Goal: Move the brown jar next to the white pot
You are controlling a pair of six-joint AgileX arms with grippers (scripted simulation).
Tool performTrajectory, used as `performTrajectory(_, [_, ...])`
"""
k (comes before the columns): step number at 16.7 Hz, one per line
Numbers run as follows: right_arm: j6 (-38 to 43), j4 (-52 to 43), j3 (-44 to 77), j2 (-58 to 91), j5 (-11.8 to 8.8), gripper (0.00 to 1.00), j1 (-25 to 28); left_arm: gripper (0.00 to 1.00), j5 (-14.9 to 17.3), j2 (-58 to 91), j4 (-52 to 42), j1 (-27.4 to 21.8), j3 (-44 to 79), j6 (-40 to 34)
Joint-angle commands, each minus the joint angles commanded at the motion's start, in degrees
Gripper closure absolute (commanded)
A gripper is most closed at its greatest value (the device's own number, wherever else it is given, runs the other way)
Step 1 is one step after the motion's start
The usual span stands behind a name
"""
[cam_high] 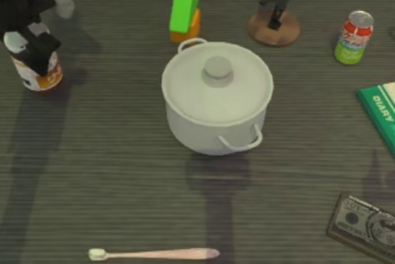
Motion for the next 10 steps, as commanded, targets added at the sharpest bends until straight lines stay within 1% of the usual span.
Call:
performTrajectory(6, [0.00, 0.00, 0.00, 0.00, 0.00, 0.00, 0.00, 1.00, -0.18, -18.93, -1.66, 0.88, -16.34, -0.09])
performTrajectory(10, [0.00, 0.00, 0.00, 0.00, 0.00, 0.00, 0.00, 1.00, -0.21, -22.26, -2.28, 1.04, -19.68, -0.01])
